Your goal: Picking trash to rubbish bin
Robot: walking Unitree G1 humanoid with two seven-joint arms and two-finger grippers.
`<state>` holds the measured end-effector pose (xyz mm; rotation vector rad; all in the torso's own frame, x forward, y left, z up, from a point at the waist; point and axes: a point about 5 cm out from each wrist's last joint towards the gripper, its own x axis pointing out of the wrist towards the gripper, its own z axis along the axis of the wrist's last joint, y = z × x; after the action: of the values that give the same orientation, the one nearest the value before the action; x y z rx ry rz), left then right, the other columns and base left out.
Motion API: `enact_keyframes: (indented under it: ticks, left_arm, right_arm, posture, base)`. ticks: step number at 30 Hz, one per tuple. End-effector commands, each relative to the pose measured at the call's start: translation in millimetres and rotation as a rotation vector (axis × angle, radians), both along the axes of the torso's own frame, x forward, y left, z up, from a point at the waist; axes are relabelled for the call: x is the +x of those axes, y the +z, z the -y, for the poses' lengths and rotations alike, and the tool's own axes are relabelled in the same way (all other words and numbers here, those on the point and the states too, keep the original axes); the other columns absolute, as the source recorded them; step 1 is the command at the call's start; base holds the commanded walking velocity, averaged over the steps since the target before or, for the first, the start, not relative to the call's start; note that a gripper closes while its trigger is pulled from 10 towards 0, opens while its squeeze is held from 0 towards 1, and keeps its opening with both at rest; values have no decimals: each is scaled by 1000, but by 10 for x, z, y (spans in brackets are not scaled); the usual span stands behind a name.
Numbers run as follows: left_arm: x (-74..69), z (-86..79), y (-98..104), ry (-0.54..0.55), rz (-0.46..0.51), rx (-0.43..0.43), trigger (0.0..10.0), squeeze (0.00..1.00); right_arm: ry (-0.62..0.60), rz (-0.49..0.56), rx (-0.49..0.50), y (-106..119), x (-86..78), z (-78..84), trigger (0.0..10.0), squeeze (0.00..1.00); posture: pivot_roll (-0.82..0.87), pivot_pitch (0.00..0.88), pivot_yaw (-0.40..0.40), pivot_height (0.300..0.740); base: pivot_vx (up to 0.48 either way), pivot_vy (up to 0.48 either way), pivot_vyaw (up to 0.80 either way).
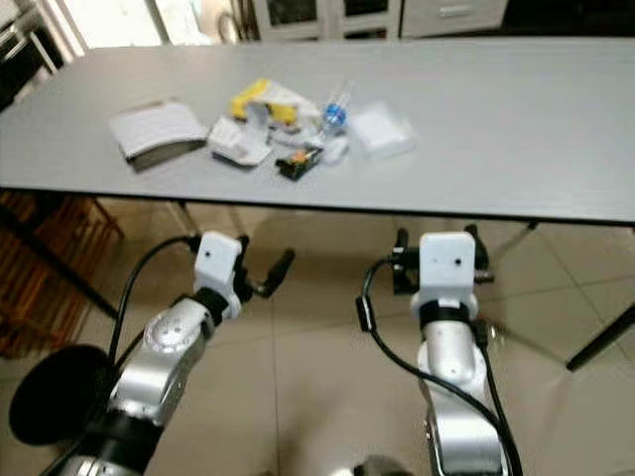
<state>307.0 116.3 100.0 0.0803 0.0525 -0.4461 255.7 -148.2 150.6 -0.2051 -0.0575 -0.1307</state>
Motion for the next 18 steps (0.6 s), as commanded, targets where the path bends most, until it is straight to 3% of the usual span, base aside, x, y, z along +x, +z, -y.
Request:
enact_keyframes:
  ticks: [1, 3, 8, 18]
  left_arm:
    - [6, -4, 18, 9, 1, -15, 10000, 0]
    - [10, -3, 15, 6, -3, -7, 10000, 0]
    - [9, 7, 18, -9, 3, -6, 10000, 0]
    - [10, 0, 15, -10, 9, 13, 10000, 16]
  right_arm:
    - [-8, -7, -7, -5, -10, 15, 10000, 0]
    - [-8, -5, -7, -4, -10, 14, 10000, 0]
    - [-2, 3, -10, 6, -9, 3, 10000, 0]
    - [5, 9, -18, 12, -9, -12, 10000, 0]
  posture:
    - [-132, 99, 111, 740]
    - [-132, 99, 111, 740]
    - [-132, 99, 111, 740]
    - [-134, 99, 112, 740]
  base:
    - [0, 0, -725]
    - [0, 0, -619]
    - [0, 0, 0]
    - [431, 0, 0]
